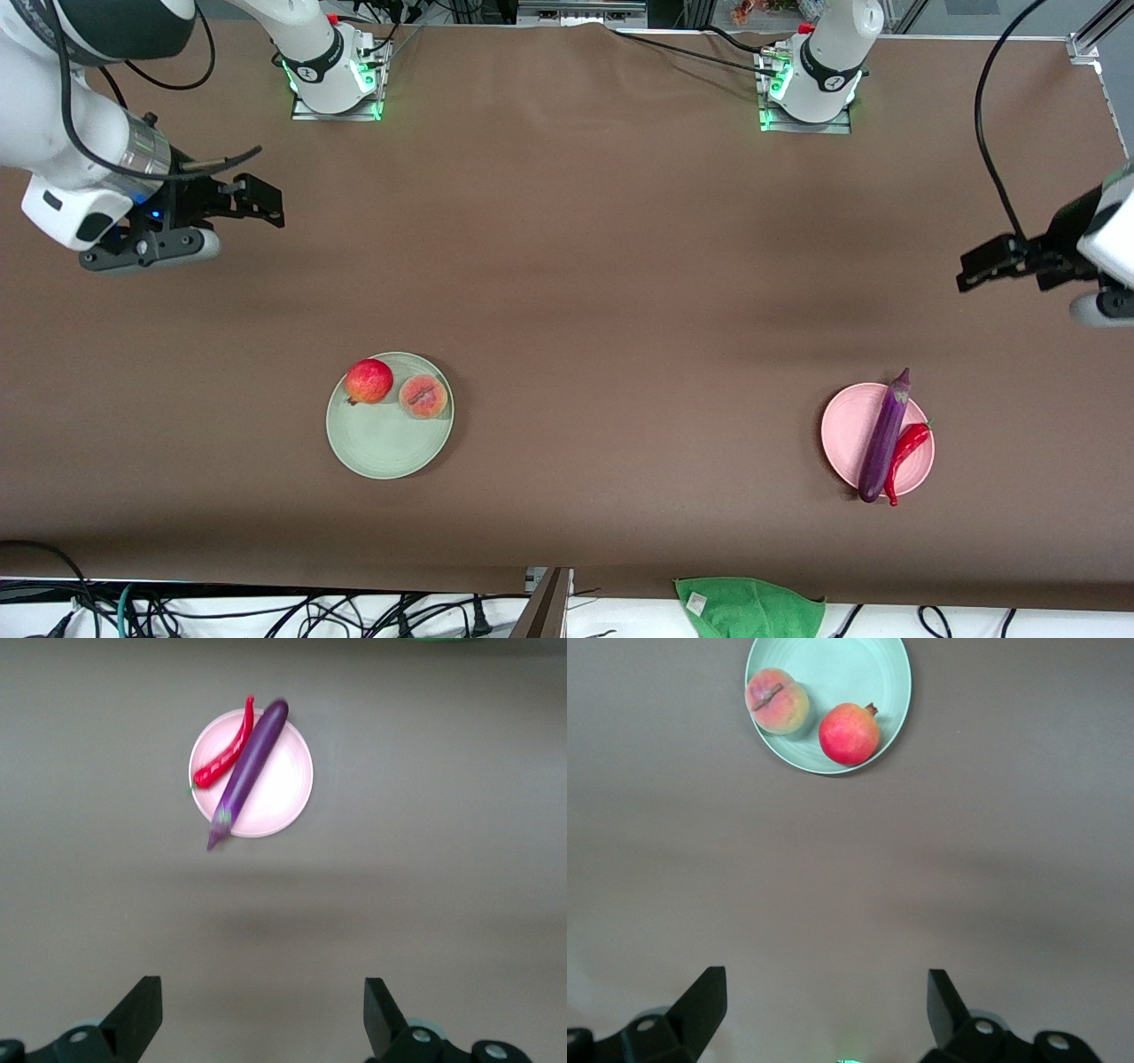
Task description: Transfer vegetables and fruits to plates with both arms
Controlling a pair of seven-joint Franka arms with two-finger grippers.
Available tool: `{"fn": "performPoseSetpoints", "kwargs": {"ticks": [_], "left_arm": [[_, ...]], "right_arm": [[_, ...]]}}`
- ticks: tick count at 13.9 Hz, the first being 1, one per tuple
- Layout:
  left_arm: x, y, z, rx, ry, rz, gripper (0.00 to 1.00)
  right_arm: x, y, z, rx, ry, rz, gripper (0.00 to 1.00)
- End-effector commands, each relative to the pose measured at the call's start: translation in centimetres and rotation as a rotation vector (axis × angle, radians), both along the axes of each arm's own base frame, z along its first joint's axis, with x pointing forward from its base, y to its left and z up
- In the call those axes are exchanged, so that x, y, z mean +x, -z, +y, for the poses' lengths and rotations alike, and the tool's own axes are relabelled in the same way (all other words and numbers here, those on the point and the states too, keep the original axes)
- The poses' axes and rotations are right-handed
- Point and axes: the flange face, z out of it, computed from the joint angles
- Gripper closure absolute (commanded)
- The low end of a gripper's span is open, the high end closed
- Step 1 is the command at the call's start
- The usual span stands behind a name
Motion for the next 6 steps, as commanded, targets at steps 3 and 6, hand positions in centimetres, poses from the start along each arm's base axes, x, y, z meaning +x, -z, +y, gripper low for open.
{"fn": "performPoseSetpoints", "kwargs": {"ticks": [3, 6], "left_arm": [[-3.74, 1.12, 0.11, 0.023, -0.002, 0.044, 0.0], [-3.32, 1.47, 0.45, 0.02, -0.001, 0.052, 0.0]], "right_arm": [[0.21, -0.1, -0.28, -0.024, -0.005, -0.027, 0.0], [0.29, -0.17, -0.72, -0.025, -0.002, -0.028, 0.0]]}}
